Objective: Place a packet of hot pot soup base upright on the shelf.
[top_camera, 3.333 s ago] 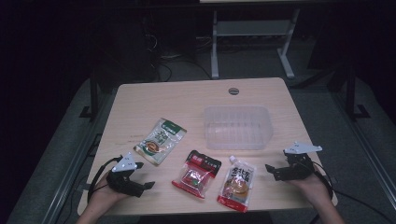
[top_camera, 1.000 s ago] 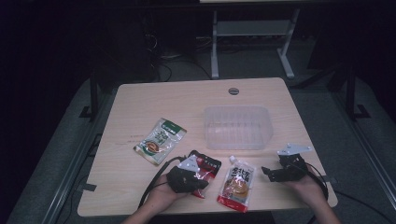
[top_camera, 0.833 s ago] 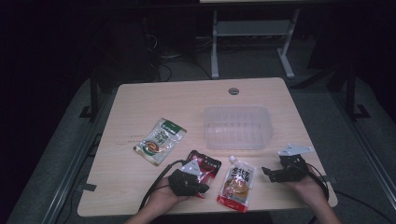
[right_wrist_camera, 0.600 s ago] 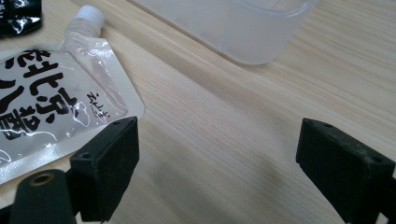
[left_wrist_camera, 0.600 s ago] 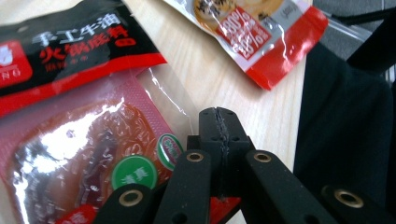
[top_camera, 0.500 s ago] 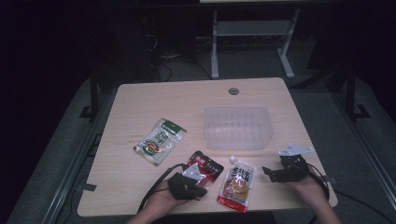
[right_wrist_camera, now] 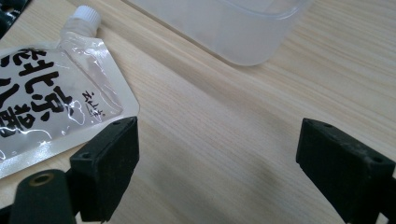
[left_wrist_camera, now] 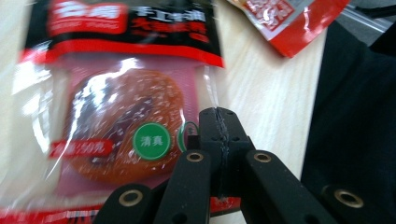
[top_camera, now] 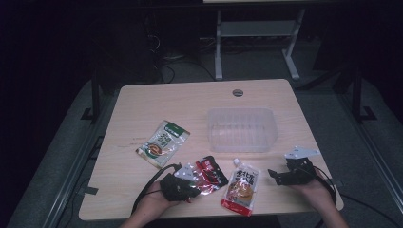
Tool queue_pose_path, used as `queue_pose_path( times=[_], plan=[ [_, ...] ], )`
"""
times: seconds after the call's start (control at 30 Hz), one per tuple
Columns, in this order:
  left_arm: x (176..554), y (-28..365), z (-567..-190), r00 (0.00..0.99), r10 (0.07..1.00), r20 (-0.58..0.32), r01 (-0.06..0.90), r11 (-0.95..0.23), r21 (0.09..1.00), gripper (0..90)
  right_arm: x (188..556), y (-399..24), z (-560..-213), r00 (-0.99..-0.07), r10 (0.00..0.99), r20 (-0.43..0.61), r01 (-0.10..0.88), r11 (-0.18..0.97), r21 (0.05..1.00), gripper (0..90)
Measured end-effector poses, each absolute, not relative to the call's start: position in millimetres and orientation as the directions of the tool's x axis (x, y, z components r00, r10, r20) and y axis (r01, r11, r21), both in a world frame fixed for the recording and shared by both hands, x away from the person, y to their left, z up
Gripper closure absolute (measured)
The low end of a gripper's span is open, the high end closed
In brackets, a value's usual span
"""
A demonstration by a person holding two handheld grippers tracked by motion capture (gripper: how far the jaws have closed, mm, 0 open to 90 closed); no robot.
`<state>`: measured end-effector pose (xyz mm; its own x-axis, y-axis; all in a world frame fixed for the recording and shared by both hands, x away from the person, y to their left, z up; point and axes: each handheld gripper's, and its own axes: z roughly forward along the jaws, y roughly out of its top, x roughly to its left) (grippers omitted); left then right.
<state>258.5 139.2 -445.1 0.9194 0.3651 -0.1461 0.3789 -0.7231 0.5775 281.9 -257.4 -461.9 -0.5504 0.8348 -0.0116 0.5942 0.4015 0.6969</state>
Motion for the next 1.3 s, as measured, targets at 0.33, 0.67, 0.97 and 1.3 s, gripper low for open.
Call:
queue_pose_path(
  times=[0.33,0.67,0.97,1.3],
  plan=[
    [267.1,156.3,-441.5,0.907,0.405,-0.114,0.397,-0.737,0.547,89.9,281.7,-256.8,-461.4,-0.552,0.834,-0.014,0.594,0.405,0.695,12.9],
    [273.8,160.2,-431.5,0.9,0.419,-0.125,0.404,-0.689,0.602,89.8,281.3,-256.9,-460.6,-0.55,0.835,-0.011,0.594,0.4,0.698,13.0],
    [294.7,142.5,-426.2,0.899,0.417,-0.138,0.398,-0.64,0.658,89.9,281.5,-256.0,-459.8,-0.555,0.832,-0.015,0.59,0.406,0.698,13.0],
    [308.1,112.2,-442.2,0.912,0.404,-0.074,0.359,-0.697,0.621,89.9,281.2,-257.5,-460.0,-0.549,0.836,-0.008,0.595,0.398,0.698,13.0]
  ],
)
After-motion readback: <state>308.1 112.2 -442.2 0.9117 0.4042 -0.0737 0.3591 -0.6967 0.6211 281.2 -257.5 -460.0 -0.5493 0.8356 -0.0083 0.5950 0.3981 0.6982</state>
